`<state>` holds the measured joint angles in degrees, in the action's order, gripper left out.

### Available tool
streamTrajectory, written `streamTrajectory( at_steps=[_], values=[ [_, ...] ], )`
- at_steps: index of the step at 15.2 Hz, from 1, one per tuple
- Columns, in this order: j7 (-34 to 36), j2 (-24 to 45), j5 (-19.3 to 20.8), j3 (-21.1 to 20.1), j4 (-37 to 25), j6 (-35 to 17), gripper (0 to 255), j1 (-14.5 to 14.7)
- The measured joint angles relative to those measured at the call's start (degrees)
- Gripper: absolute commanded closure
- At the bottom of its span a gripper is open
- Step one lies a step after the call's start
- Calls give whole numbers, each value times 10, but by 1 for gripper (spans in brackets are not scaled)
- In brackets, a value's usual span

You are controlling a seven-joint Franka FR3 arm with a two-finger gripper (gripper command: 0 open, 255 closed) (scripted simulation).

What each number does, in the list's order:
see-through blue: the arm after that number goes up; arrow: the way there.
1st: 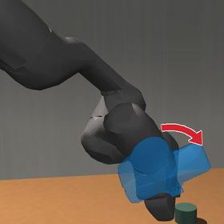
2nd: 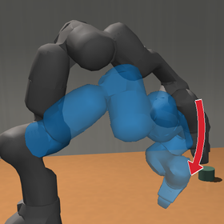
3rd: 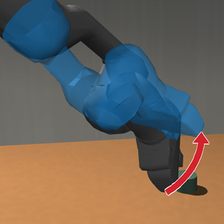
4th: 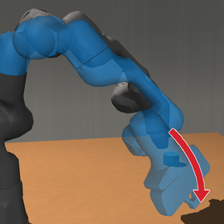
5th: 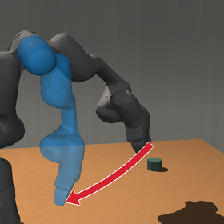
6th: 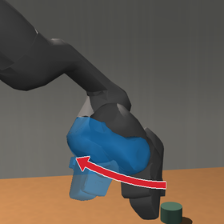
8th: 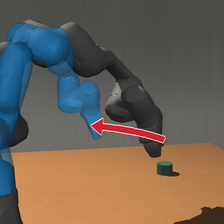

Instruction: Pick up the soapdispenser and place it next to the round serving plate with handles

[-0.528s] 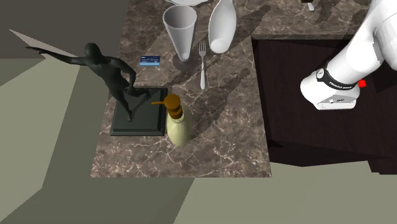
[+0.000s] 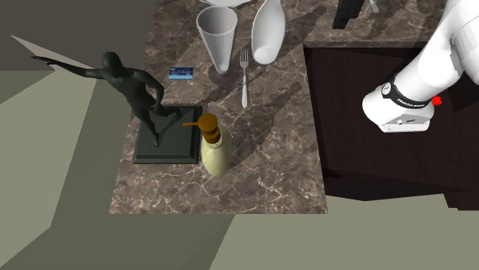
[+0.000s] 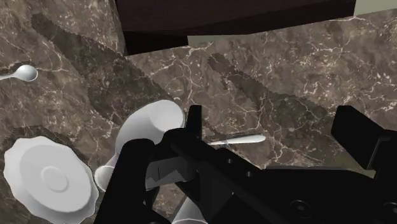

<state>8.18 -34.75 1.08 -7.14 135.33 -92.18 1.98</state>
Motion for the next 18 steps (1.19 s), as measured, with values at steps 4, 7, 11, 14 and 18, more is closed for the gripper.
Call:
streamTrajectory(
  at_steps=[4,7,11,14,18],
  values=[
    [39,71,-18,-32,-42,-26,0,10],
    [66,137,-24,-53,-88,-46,0,14],
    [109,216,-26,-82,-151,-60,0,24],
    [134,281,-18,-96,-207,-67,0,29],
    [173,372,-2,-115,-298,-64,0,43]
  ],
)
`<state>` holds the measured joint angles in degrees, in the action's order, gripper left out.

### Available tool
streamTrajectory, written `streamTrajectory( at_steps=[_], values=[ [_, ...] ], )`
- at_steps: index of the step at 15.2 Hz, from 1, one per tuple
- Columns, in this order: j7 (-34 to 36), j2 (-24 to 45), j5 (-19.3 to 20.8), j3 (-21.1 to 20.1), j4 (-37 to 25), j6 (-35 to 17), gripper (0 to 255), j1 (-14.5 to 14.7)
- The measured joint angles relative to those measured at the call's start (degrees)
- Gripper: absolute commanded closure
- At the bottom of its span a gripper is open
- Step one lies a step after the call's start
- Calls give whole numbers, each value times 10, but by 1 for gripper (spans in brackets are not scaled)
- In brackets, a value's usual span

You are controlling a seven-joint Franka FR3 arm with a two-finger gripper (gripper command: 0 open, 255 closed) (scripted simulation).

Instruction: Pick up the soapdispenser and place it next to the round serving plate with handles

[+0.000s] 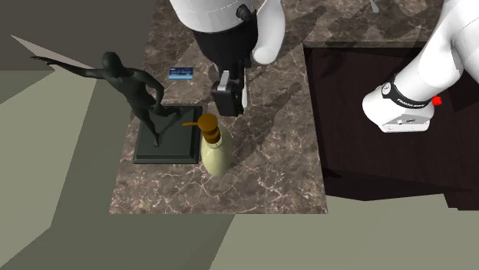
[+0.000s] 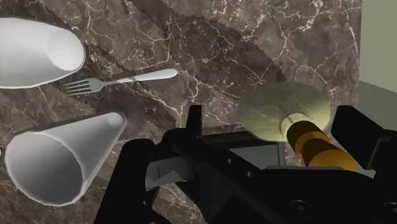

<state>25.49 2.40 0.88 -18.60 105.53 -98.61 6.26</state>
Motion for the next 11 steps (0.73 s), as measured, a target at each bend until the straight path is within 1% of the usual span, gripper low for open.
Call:
streamTrajectory(
  at_steps=[5,6,8,11],
  values=[
    [42,110,25,-14,-121,16,0,27],
    [49,124,29,-15,-137,18,0,32],
    [54,141,33,-16,-148,14,0,36],
    [56,141,33,-16,-128,-6,0,36]
  ],
)
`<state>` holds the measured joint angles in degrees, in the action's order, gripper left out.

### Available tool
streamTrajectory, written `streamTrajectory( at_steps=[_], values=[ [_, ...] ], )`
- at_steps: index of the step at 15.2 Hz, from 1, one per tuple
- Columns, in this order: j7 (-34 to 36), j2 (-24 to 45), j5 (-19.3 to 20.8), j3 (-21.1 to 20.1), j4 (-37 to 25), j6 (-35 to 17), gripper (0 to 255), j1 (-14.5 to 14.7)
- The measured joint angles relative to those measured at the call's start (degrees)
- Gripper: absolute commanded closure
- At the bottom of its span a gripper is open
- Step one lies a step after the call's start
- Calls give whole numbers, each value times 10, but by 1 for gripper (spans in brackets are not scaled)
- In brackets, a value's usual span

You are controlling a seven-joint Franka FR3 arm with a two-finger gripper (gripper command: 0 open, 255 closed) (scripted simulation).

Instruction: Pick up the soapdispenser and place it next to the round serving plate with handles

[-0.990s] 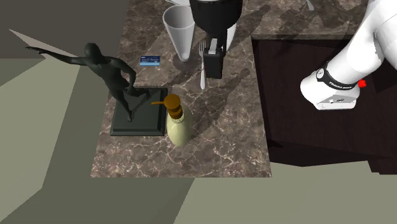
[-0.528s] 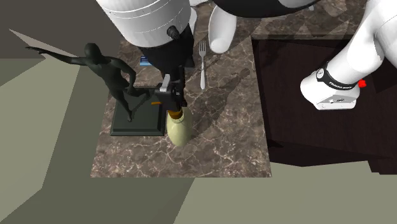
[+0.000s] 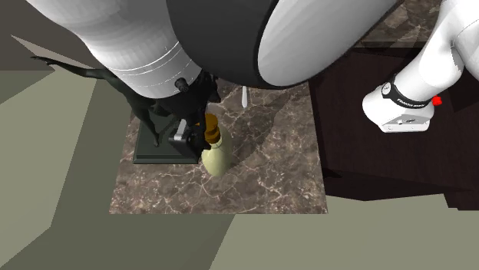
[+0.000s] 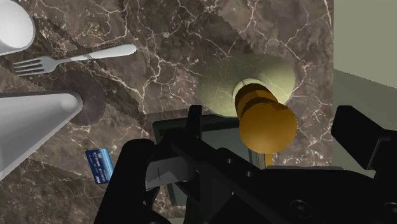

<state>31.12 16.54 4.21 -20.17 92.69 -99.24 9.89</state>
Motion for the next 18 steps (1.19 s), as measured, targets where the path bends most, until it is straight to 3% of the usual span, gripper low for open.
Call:
streamTrajectory(
  at_steps=[9,10,18],
  values=[
    [0,1,1,1,27,-28,0,-1],
    [0,1,1,1,27,-28,255,-1],
    [0,1,1,1,27,-28,255,-1]
  ],
)
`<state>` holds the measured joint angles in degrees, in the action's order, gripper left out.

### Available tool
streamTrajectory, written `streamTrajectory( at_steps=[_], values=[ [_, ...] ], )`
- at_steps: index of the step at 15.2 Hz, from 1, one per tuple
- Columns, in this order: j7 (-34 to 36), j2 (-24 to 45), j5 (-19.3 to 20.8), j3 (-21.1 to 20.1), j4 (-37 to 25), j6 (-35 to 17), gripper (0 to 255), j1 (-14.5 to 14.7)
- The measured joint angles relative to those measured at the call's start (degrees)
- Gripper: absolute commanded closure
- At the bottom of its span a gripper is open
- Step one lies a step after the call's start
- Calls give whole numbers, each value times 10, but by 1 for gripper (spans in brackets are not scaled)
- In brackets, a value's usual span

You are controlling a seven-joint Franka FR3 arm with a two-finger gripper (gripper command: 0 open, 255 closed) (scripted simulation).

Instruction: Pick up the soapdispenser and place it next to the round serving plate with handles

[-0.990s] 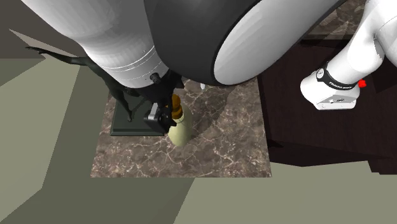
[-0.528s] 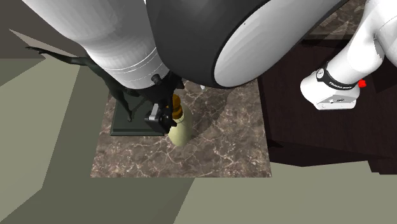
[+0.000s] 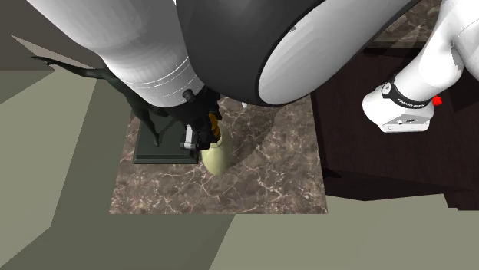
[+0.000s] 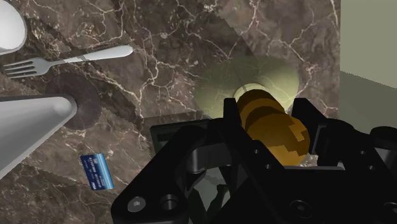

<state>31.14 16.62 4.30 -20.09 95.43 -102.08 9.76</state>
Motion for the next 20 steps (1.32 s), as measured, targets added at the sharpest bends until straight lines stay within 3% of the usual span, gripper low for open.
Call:
streamTrajectory(
  at_steps=[4,20],
  values=[
    [0,-1,-1,0,-8,9,255,0],
    [-1,-10,-5,-4,-116,125,255,4]
  ],
)
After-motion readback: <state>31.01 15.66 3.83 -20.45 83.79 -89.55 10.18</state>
